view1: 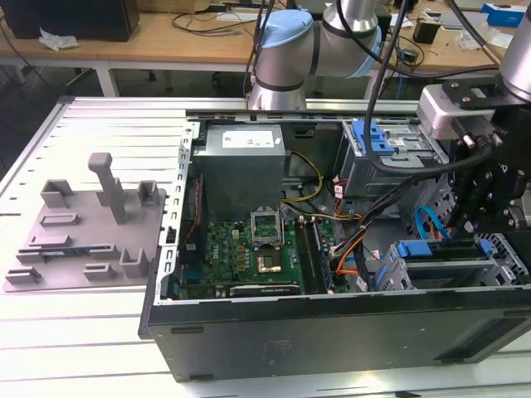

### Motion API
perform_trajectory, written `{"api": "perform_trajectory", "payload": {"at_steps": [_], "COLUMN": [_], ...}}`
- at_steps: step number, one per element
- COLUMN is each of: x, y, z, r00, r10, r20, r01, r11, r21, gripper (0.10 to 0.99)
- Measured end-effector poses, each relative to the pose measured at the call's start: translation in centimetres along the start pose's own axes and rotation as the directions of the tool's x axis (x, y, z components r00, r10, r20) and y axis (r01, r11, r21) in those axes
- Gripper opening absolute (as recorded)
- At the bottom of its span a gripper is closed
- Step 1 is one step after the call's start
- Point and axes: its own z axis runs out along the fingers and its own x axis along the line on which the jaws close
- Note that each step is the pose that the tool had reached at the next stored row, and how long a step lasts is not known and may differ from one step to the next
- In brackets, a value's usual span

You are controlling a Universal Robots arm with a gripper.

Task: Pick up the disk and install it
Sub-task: 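Insert the second disk wire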

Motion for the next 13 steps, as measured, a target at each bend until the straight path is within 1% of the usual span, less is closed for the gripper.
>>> {"api": "perform_trajectory", "payload": {"at_steps": [13], "x": [0.00], "y": [0.00], "z": [-0.02], "r00": [1.0000], "r10": [0.000], "r20": [-0.0008], "r01": [0.000], "r11": [1.0000], "r21": [0.000], "gripper": [0.239]}}
